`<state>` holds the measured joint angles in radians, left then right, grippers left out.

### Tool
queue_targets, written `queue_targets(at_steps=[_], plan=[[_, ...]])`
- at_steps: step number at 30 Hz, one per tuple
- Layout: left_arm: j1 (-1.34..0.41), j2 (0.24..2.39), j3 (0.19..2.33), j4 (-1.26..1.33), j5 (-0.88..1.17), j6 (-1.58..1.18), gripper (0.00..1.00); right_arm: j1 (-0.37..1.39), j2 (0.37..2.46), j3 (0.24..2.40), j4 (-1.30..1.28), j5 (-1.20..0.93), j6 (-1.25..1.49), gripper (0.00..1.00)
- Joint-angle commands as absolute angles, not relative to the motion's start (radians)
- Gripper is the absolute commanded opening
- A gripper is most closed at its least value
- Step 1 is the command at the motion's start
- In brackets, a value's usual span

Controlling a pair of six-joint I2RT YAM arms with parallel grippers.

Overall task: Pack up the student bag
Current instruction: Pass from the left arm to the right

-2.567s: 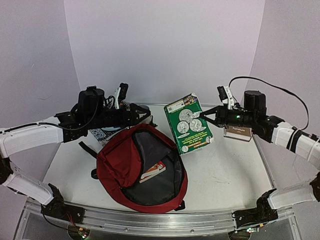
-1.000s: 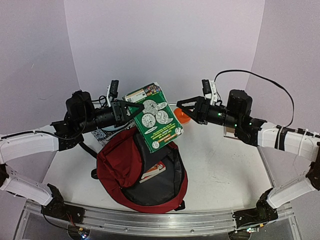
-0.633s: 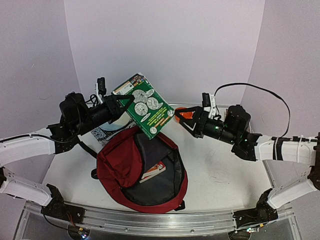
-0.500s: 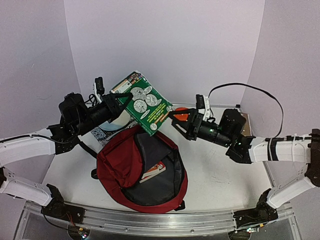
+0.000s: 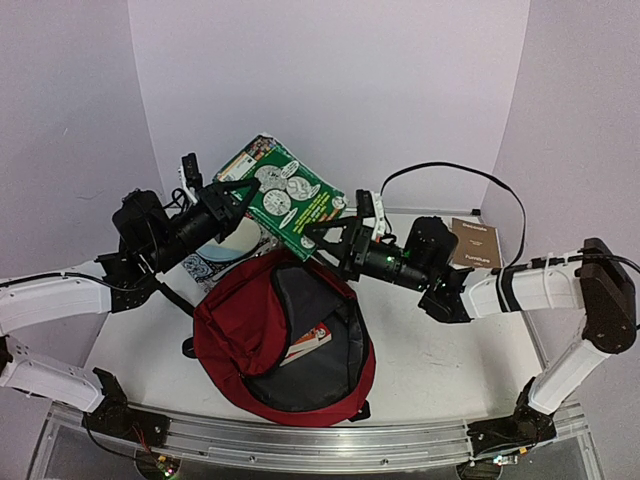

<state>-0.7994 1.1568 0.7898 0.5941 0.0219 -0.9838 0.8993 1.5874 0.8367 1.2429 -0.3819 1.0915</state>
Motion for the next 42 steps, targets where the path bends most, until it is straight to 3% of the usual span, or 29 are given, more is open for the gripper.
queue_targets(at_steps=[1, 18, 27, 29, 37, 42], plan=[[-0.799, 1.106, 0.788, 0.736, 0.017, -1.033, 0.0, 0.906, 1.571, 0.914, 1.437, -0.409, 1.058, 0.98], [-0.799, 1.036, 0.689, 0.766, 0.115, -1.18, 0.0, 0.876, 1.574, 0.975, 1.443, -0.376, 1.003, 0.82], [-0.799, 1.039, 0.658, 0.774, 0.162, -1.22, 0.0, 0.86, 1.59, 0.989, 1.451, -0.385, 1.005, 0.64], [-0.799, 1.043, 0.657, 0.777, 0.174, -1.225, 0.0, 0.858, 1.6, 0.995, 1.454, -0.391, 1.009, 0.55], [-0.799, 1.041, 0.647, 0.779, 0.17, -1.185, 0.01, 0.849, 1.61, 0.992, 1.474, -0.414, 1.034, 0.02], [-0.799, 1.06, 0.626, 0.778, 0.174, -1.135, 0.22, 0.819, 1.56, 0.935, 1.473, -0.404, 1.034, 0.0]])
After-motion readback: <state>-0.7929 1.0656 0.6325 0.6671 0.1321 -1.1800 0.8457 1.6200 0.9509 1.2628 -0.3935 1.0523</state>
